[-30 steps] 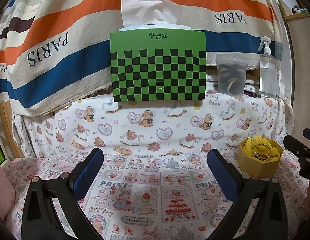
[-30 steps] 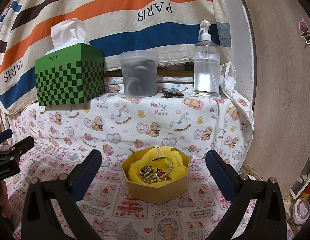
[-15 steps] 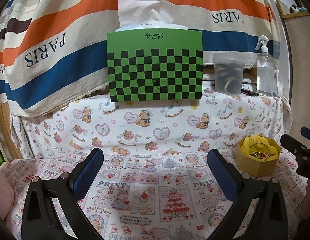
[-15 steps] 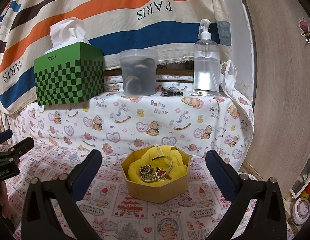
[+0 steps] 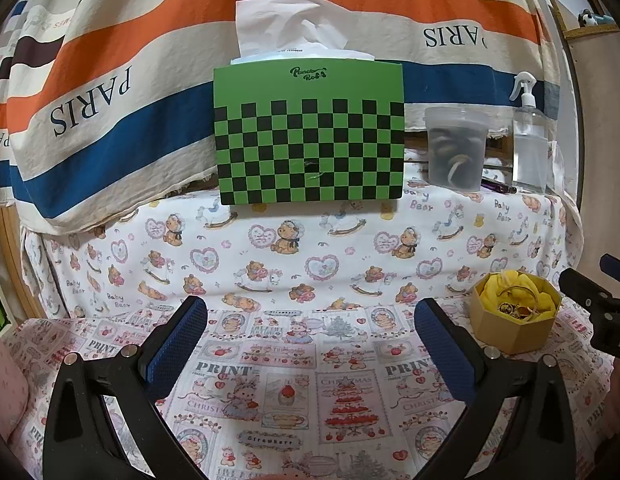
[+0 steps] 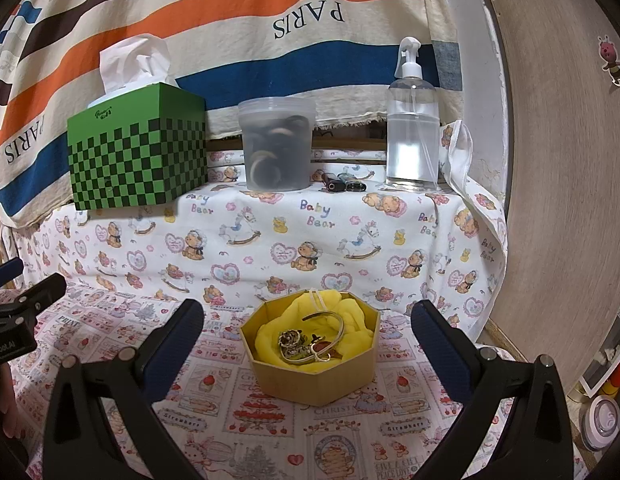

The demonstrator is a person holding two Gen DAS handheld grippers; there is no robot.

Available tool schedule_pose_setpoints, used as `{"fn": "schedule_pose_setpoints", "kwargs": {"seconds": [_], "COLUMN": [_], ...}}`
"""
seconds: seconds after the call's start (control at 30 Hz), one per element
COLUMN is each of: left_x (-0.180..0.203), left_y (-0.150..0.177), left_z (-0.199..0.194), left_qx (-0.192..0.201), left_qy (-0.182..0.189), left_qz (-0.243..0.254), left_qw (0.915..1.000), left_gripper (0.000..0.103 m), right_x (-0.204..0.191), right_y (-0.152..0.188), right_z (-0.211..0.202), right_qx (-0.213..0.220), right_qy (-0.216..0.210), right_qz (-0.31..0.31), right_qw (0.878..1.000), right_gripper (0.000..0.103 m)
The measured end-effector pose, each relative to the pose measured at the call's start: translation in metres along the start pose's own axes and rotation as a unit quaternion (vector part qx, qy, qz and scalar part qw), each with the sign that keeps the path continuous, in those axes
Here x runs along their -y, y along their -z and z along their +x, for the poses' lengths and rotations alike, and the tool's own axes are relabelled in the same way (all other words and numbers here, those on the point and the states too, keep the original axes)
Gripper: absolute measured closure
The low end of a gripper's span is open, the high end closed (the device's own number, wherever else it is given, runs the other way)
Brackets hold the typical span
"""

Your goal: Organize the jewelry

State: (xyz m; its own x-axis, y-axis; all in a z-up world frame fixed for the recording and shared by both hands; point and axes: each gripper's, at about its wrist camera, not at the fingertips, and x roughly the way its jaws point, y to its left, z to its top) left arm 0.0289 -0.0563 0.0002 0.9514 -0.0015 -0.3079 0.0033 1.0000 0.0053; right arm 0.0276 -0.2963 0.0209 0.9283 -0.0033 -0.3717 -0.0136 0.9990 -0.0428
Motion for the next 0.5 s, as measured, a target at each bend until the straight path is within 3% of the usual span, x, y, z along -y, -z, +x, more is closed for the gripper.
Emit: {"fn": "schedule_pose_setpoints", "kwargs": {"seconds": [0.5], "left_x": [0.0005], "left_y": [0.0000], "left_z": [0.0008], "left_qx": [-0.003], "left_qy": [0.004], "left_qz": [0.001], "left_qw": [1.0000], "left_gripper": [0.000], "right_x": [-0.0005], "right_y": [-0.0002], "right_z": [0.0001], "right_qx": [0.000], "right_qy": [0.000], "right_qz": [0.000], "right_qw": [1.000], "right_gripper": [0.000]}}
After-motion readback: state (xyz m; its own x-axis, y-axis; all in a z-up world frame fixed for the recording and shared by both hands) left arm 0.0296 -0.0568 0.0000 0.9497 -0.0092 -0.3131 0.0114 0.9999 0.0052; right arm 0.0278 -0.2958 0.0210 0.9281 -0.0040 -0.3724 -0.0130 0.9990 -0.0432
